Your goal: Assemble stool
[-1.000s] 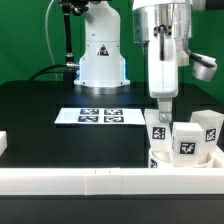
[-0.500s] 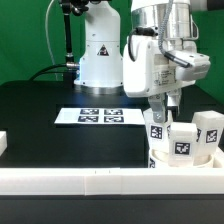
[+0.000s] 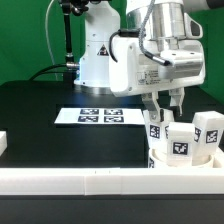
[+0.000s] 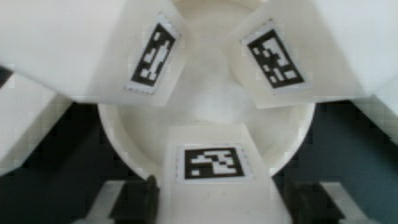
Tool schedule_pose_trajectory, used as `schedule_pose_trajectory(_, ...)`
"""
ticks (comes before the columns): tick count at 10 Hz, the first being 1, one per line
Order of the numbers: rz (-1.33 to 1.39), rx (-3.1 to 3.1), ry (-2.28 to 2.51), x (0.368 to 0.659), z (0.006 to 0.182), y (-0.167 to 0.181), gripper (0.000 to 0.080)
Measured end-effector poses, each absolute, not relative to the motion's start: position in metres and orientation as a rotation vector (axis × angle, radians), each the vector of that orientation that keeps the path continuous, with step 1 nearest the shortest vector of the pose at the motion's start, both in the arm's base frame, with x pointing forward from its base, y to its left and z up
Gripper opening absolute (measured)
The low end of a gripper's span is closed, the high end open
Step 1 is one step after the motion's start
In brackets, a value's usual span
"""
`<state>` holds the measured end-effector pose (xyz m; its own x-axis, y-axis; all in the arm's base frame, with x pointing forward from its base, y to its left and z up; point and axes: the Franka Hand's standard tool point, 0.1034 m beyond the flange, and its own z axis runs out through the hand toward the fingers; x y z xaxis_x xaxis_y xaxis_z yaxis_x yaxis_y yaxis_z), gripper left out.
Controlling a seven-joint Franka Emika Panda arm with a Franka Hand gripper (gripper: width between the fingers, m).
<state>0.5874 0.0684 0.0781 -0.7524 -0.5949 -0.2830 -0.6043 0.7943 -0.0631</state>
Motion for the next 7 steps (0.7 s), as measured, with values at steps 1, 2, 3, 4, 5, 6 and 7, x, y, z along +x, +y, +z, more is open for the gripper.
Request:
schedule_pose_trajectory(1,0.051,-0.904,2.700,0.5861,0.0781,0.0708,0.0337)
schedule_pose_trajectory(2,0.067,-0.883,2.708,0.5852,0.0782,0.0707,0.0337)
schedule_pose_trajectory(3,0.077,-0.856,2.710,0.5850,0.0783,0.0713,0.0337)
schedule_pose_trajectory(4,0.080,-0.853,2.708,0.5851,0.0784,0.0713,0.0337)
schedule_pose_trajectory(5,0.078,-0.868,2.704,0.5851,0.0783,0.0713,0.0337)
schedule_pose_trajectory(6,0.075,-0.884,2.698,0.5850,0.0783,0.0714,0.0337)
schedule_pose_trajectory(7,0.070,-0.917,2.687,0.5850,0.0782,0.0716,0.0338)
